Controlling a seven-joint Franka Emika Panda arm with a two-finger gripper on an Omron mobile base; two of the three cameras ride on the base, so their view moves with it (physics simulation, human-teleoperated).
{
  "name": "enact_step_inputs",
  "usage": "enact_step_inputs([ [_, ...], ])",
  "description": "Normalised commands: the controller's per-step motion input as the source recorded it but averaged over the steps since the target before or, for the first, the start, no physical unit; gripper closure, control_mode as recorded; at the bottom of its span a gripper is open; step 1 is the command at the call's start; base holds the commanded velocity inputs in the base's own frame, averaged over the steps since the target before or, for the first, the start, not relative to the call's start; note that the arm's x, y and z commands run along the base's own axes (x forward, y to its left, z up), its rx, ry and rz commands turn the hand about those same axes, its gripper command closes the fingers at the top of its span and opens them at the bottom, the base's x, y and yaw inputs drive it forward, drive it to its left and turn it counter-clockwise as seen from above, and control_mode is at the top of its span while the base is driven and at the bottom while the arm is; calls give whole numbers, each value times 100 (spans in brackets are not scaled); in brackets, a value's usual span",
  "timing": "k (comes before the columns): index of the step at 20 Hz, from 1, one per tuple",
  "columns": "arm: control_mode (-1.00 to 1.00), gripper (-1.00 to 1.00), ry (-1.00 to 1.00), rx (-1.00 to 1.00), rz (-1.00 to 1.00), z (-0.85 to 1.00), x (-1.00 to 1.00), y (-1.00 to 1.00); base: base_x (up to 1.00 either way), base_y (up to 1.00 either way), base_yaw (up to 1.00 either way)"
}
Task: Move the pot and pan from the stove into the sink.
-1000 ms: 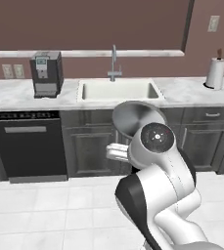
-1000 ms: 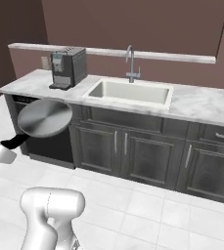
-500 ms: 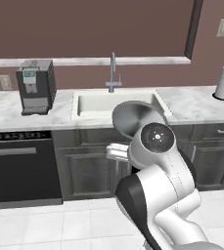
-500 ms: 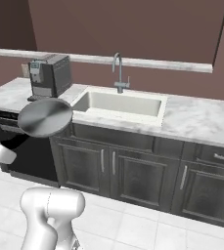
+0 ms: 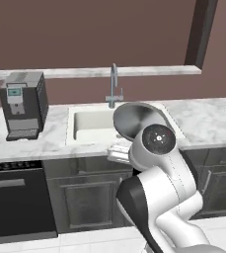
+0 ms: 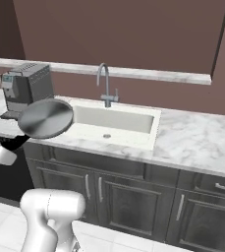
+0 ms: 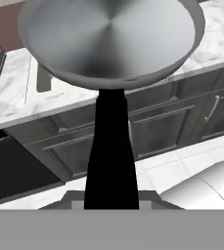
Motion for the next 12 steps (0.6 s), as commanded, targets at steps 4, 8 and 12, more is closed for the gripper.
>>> enact_step_inputs([
  [4,100,100,0,0,0,0,0,0,64,2,-6],
  [8,100,100,0,0,0,0,0,0,56,2,-6],
  [12,100,100,0,0,0,0,0,0,4,0,-1],
])
